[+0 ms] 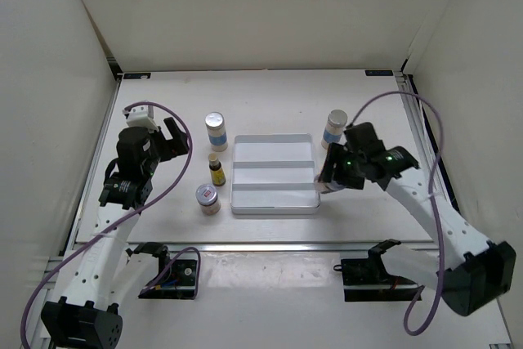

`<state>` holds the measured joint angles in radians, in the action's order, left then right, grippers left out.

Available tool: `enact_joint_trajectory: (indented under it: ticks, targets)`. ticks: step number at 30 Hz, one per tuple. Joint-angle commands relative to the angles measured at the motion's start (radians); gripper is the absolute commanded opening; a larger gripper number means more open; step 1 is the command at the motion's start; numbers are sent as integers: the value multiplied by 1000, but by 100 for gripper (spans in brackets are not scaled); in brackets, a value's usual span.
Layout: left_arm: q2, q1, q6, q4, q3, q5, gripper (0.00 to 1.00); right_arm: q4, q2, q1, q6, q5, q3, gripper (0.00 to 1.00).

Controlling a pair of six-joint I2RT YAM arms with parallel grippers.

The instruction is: Organize the condiment bottles

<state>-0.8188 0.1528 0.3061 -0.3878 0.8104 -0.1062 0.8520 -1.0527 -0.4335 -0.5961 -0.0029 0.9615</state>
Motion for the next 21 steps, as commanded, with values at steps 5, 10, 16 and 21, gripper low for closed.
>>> enact_joint_trajectory:
  ticks: [5, 10, 16, 21]
  targets:
    - [10, 2, 25, 3, -11, 14, 100, -90, -260, -283, -30, 190, 143, 23]
    - [29, 11, 68, 3, -31, 5, 100, -79, -411, -329, -53, 236, 174, 22]
    - [4, 11, 197, -187, 33, 63, 100, -47, -478, -347, -74, 254, 183, 58]
    - [4, 11, 280, -336, 42, 203, 100, -37, -478, -356, -83, 277, 203, 82]
